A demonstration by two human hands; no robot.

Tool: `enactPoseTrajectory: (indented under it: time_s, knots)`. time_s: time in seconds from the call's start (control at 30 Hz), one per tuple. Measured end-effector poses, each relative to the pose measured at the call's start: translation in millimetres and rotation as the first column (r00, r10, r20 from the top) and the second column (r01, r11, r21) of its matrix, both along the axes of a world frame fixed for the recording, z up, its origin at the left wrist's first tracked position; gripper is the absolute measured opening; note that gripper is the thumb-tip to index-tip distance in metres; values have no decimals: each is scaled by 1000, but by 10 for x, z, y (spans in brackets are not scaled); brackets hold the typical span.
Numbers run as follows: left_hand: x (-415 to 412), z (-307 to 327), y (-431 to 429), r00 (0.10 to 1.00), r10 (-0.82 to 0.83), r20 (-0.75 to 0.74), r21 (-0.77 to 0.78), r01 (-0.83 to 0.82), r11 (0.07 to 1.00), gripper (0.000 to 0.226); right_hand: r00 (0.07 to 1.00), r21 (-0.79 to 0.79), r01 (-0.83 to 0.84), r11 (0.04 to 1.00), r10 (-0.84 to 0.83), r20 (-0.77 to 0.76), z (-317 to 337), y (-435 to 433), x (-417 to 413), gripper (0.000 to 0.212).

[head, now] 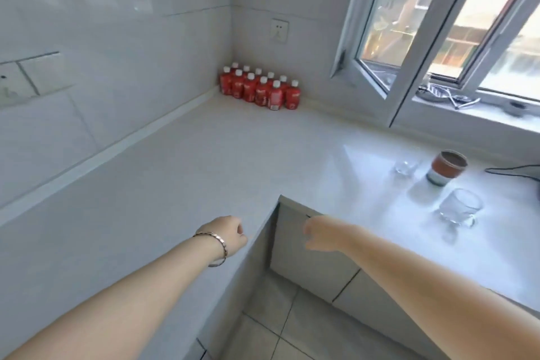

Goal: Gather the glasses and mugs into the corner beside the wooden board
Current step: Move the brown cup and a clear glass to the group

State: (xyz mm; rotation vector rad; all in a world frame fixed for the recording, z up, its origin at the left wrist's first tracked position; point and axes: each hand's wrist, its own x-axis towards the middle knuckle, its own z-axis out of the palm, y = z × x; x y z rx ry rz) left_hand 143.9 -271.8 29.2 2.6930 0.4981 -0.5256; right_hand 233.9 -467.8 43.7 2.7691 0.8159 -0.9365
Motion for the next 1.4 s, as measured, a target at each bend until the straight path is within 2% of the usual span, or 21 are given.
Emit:
enactPoseTrajectory:
  time_s: [0.17, 0.4, 0.53, 0.7, 0.83, 0.97, 1.1, 1.17, 1.27, 1.33, 1.4]
  knots:
    - [1118, -41, -591, 980, -198, -23, -2, 198, 980, 30, 961, 21, 272, 962, -273, 42, 7, -900, 729, 41]
    - [2662, -104, -1367, 892, -451, -16, -24, 450, 892, 32, 790, 79, 607, 790, -611, 44, -10, -1870, 1640, 40]
    - [3359, -145, -1842, 797, -603, -23, 10, 603, 797, 40, 684, 98, 722, 685, -728, 49, -18, -2283, 2024, 41]
    - [4025, -199, -2404, 738, -674, -15, 13, 674, 738, 50, 604, 144, 784, 603, -796, 44, -26, -2734, 2454, 39]
    - [4498, -297, -2926, 764, -644, 32, 21, 644, 765, 60, 607, 152, 782, 604, -794, 33, -74, -3143, 2875, 38]
    - [4956, -446, -3445, 840, -535, 88, -85, 541, 837, 81, 633, 182, 756, 629, -773, 45, -135, -3595, 3417, 40]
    - [5350, -587, -3846, 886, -463, 25, -82, 463, 883, 107, 646, 230, 737, 636, -762, 40, -205, -3995, 3895, 50]
    - [5502, -664, -3971, 901, -432, -43, -89, 427, 900, 105, 661, 235, 720, 653, -748, 54, -265, -4136, 4083, 66]
    - [5622, -796, -4088, 919, -391, -55, -85, 386, 919, 83, 703, 256, 665, 701, -704, 103, -369, -4253, 4322, 95]
    - [5632, -858, -4105, 932, -362, -30, -66, 360, 931, 74, 750, 275, 619, 736, -658, 70, -462, -4260, 4431, 111]
    - [5606, -900, -4092, 945, -328, -17, -88, 325, 942, 78, 809, 273, 565, 778, -587, -1, -594, -4216, 4484, 118]
